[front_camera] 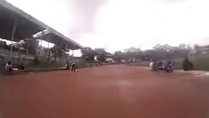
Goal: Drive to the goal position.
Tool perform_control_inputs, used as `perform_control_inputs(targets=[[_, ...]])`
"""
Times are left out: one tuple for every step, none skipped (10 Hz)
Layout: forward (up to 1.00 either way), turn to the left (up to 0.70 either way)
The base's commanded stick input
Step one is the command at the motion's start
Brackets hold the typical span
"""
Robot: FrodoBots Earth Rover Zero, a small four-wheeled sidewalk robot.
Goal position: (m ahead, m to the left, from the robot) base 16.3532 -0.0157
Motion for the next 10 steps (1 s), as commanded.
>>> perform_control_inputs(targets=[[0.5, 0.02], [0.5, 0.02], [0.5, -0.18], [0.5, -0.45], [0.5, -0.48], [0.5, -0.48], [0.5, -0.48], [0.5, -0.48], [0.5, -0.48], [0.5, -0.48]])
